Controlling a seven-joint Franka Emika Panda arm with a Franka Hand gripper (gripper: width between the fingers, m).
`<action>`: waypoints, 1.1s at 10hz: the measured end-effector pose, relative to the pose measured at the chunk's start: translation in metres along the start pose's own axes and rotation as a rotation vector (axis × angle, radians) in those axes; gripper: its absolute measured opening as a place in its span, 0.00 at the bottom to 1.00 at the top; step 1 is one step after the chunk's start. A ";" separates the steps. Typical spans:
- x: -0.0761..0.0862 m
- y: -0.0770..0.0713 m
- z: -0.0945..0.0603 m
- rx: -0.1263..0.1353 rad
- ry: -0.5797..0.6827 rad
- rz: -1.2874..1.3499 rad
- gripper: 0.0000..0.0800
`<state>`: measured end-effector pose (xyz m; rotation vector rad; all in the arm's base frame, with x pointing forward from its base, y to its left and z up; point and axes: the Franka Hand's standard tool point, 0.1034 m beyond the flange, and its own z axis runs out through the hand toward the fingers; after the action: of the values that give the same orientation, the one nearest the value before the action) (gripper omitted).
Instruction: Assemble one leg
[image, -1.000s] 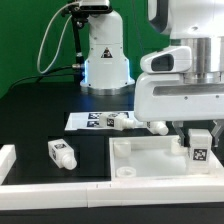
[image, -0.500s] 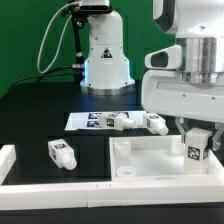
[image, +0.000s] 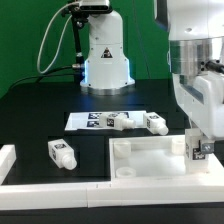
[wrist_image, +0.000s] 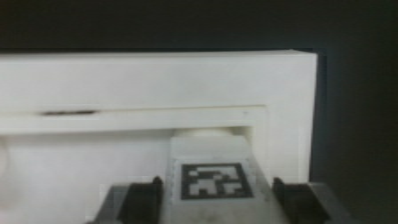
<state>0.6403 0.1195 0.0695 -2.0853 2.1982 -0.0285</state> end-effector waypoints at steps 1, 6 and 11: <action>0.000 -0.001 0.000 0.001 0.000 0.072 0.36; -0.003 -0.005 0.003 -0.029 0.006 0.297 0.36; -0.005 -0.001 -0.007 -0.022 0.003 0.110 0.74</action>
Offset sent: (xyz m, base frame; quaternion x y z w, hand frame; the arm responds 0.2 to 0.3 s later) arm 0.0343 0.0148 0.0072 -0.0011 -0.0124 0.2286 0.9734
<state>0.6411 0.1242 0.0772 -1.9728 2.3218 0.0017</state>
